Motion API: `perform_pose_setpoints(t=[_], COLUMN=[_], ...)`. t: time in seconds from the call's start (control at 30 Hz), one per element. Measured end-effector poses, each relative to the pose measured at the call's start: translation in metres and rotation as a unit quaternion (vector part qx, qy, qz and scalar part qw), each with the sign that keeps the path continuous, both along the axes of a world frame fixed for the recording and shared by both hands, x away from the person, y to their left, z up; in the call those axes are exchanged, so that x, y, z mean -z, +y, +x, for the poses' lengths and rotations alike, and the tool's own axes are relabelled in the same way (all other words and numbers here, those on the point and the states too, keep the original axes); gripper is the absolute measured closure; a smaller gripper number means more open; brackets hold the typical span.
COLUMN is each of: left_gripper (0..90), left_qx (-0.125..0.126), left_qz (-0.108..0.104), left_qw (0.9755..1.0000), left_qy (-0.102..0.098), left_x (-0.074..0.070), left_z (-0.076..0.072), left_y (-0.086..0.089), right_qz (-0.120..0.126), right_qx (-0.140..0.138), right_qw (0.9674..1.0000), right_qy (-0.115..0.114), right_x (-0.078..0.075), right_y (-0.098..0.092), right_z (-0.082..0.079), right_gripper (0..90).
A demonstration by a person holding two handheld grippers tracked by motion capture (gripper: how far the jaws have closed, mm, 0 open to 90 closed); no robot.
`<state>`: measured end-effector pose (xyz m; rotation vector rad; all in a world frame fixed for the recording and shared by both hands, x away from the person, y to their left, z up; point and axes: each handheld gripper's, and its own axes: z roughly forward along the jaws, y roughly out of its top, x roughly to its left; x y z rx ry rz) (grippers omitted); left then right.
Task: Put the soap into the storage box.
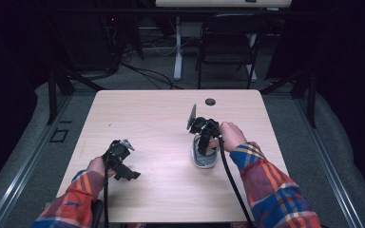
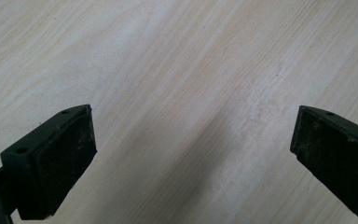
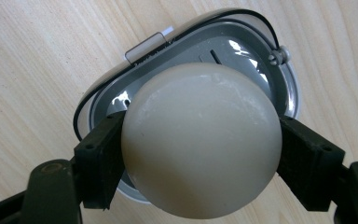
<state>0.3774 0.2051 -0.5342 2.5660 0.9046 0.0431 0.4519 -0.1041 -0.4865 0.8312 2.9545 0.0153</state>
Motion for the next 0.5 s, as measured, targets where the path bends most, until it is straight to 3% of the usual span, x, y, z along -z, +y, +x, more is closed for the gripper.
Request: perform_pose_setpoints(t=[0.23,0.5], left_gripper=[0.0,0.0], left_qx=[0.001,0.001], left_qz=[-0.001,-0.001], left_qw=[1.0000,1.0000], left_qy=[0.001,0.001], left_x=[0.0002,0.0003], left_z=[0.0001,0.0002], left_y=[0.0002,0.0004], right_qz=[-0.017,-0.020], right_qx=[-0.004,-0.010], right_qw=[0.9998,0.9997], right_qy=[0.003,0.001], right_x=[0.0062,0.0104], right_y=[0.0027,0.0063], right_z=[-0.0001,0.0001], right_gripper=[23.7,23.7])
